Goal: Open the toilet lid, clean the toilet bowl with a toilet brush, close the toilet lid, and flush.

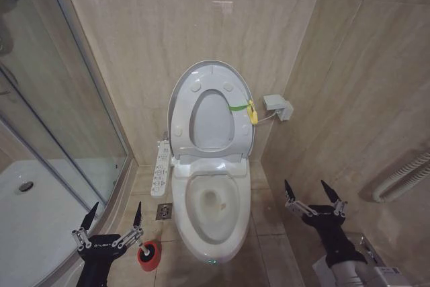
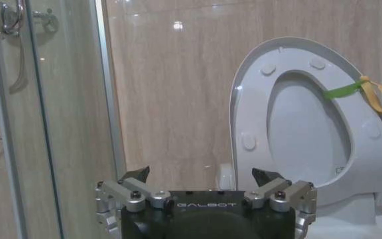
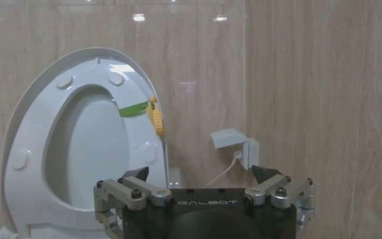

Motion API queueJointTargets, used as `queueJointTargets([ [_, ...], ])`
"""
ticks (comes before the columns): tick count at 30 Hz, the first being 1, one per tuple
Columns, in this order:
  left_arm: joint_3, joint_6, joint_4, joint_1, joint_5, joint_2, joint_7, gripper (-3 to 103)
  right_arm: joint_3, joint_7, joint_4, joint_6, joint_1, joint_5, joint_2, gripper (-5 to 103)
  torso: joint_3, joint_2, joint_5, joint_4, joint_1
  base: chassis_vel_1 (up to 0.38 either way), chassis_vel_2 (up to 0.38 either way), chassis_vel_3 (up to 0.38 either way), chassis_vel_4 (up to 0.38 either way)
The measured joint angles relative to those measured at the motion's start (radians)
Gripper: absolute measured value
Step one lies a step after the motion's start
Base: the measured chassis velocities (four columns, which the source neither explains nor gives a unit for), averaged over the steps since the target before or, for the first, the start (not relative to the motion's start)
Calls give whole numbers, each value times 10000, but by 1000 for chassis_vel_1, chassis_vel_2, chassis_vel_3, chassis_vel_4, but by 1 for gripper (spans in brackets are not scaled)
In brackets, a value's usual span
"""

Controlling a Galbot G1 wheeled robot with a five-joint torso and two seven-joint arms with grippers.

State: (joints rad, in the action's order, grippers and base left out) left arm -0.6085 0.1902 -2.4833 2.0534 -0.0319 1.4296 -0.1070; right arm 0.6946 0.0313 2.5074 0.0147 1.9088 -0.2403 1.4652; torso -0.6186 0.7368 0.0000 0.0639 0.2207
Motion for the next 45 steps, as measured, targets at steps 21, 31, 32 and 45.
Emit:
queueJointTargets([
  [21,0,0,0,0,0,0,0,100,-126,-227,-52,-309,-57,-209,-111,100,0,0,0,0,0,0,0,0,0],
  [31,0,0,0,0,0,0,0,100,-359,-321,-64,-553,-72,-64,-122,100,0,0,0,0,0,0,0,0,0],
  [32,0,0,0,0,0,0,0,100,-396,-313,-65,-542,-73,-61,-108,100,0,0,0,0,0,0,0,0,0],
  [45,0,0,0,0,0,0,0,100,-442,-214,-73,-244,-61,-33,-105,100,0,0,0,1,0,0,0,0,0],
])
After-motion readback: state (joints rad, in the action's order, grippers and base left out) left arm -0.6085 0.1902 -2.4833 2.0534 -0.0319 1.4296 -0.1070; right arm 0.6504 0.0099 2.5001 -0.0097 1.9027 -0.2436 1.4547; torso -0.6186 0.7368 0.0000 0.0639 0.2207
